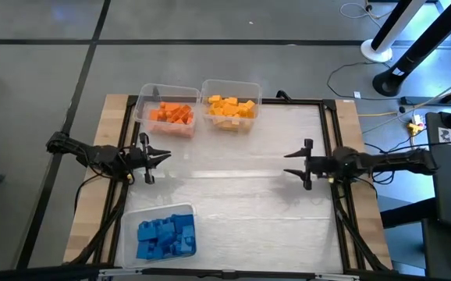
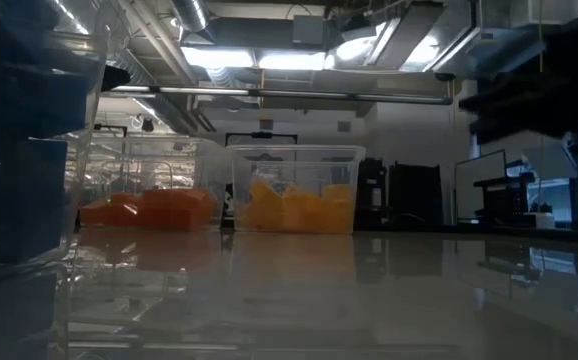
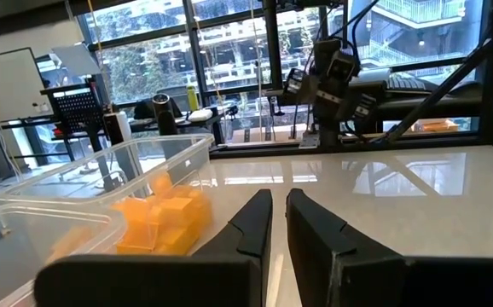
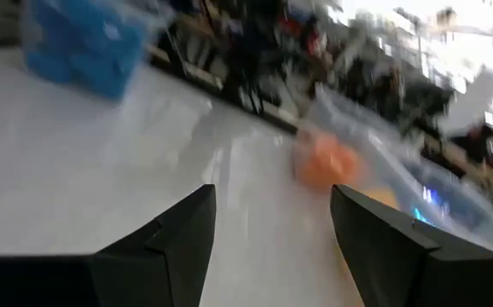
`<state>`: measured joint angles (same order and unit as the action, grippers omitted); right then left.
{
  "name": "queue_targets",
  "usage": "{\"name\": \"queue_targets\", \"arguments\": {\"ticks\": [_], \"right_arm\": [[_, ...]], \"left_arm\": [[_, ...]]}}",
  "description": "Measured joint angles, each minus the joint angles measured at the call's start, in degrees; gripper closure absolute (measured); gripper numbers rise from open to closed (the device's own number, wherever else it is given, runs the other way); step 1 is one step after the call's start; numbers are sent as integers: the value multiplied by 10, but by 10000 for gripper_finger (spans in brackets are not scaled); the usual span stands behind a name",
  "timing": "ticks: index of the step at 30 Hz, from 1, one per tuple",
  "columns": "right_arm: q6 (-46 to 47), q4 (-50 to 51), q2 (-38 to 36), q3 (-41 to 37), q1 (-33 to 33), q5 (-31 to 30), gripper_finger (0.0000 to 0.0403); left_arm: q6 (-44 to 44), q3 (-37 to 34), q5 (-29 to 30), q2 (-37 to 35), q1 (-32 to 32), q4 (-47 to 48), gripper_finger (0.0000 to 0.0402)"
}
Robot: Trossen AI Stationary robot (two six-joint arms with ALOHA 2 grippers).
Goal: Sort blocks
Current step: Return to Home Position
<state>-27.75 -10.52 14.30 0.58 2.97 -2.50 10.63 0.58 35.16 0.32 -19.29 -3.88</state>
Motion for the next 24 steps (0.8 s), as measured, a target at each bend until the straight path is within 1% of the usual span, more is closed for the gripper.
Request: {"name": "queue_targets", "arguments": {"ticks": [3, 8, 12, 19, 24], "right_arm": [[-13, 0, -37, 0, 0, 25, 171], [-14, 1, -79, -1, 0, 45, 171], [-15, 1, -97, -1, 0, 64, 171], [-14, 0, -142, -1, 0, 71, 171], [-12, 1, -142, 3, 0, 115, 171]], "left_arm": [[-1, 0, 0, 0, 0, 0, 373], [-2, 0, 0, 0, 0, 0, 373], [-2, 0, 0, 0, 0, 0, 373], [-2, 0, 0, 0, 0, 0, 373], [-2, 0, 0, 0, 0, 0, 373]]}}
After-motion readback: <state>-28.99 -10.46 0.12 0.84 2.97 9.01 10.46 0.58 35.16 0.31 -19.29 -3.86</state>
